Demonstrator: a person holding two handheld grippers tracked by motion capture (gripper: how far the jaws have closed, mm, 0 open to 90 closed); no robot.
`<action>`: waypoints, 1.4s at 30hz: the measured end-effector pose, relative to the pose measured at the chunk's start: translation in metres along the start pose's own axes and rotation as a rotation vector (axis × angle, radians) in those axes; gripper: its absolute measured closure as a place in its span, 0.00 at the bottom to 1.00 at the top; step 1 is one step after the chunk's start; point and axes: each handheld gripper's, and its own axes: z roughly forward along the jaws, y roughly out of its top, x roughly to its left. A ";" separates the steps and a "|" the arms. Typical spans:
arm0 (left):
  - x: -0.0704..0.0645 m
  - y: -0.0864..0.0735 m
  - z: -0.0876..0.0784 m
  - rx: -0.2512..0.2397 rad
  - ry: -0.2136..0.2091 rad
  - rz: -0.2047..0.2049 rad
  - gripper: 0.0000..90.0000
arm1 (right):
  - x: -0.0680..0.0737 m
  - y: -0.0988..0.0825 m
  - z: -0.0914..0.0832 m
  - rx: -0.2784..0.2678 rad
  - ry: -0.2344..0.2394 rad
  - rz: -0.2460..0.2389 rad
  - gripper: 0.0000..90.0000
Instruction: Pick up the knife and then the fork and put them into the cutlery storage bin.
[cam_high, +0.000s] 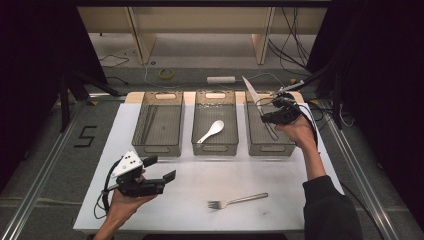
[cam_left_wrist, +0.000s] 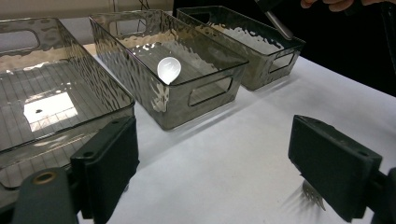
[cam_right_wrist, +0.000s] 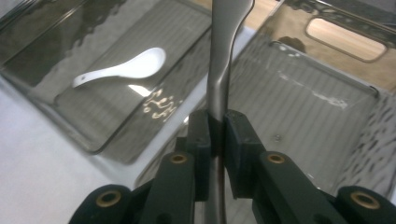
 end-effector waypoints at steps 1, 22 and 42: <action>0.000 0.000 0.000 -0.001 -0.001 0.001 0.17 | -0.002 0.000 0.001 -0.001 -0.003 0.010 0.91; 0.000 0.000 -0.001 -0.001 -0.001 0.005 0.17 | -0.017 -0.014 0.030 0.023 -0.052 0.106 0.91; -0.001 0.000 -0.001 0.000 0.000 0.005 0.17 | -0.017 -0.029 0.051 0.051 -0.055 0.187 0.91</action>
